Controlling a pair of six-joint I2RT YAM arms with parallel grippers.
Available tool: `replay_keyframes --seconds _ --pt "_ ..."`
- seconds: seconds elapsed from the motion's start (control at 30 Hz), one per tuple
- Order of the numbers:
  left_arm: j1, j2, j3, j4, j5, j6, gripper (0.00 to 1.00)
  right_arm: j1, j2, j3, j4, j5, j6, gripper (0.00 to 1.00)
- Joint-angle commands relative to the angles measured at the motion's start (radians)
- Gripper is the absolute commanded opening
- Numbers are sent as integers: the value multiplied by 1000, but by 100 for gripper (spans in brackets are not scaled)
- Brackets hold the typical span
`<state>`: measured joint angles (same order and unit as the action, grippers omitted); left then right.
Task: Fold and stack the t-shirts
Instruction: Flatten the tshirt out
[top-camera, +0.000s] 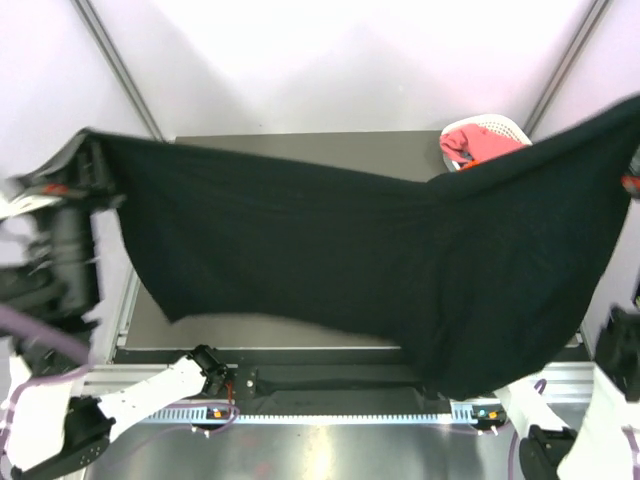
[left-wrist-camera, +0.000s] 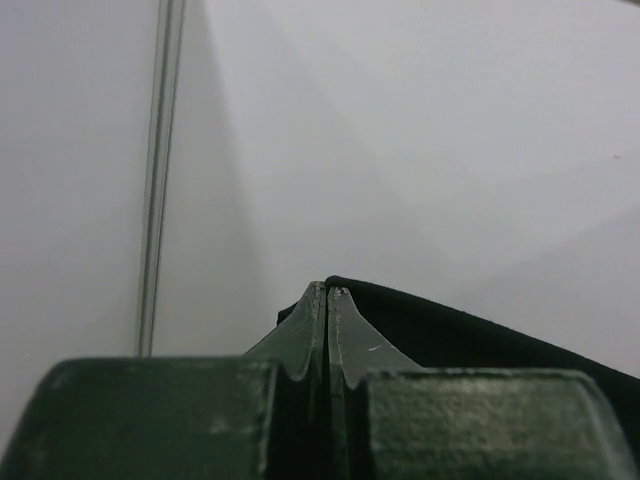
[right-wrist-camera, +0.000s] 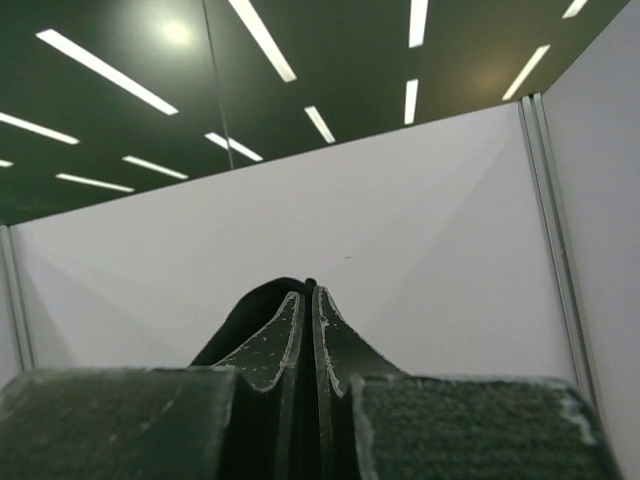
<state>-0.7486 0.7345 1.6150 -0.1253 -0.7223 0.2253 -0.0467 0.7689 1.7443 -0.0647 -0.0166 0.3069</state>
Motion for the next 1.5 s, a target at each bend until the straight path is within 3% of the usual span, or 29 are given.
replay_keyframes --seconds 0.0,0.13,0.3,0.53,0.73,1.03,1.2,1.47 --pt "2 95 -26 149 -22 91 0 -8 93 -49 57 20 -14 0" --pt "2 141 -72 275 -81 198 0 -8 150 -69 120 -12 -9 0" --pt "2 119 -37 299 -77 169 0 -8 156 -20 112 -37 -6 0" --pt "2 -1 75 100 -8 -130 0 -8 28 64 68 -68 9 0" --pt "0 -87 137 -29 93 -222 0 -8 -81 158 -9 -82 31 0" --pt "2 -176 149 -66 167 -319 0 -8 -128 297 -32 -105 92 0" --pt "2 -135 106 -42 173 -299 0 -8 -109 247 9 -118 112 0" --pt "2 20 -137 117 51 -132 0 -8 -11 -67 144 -209 121 0"
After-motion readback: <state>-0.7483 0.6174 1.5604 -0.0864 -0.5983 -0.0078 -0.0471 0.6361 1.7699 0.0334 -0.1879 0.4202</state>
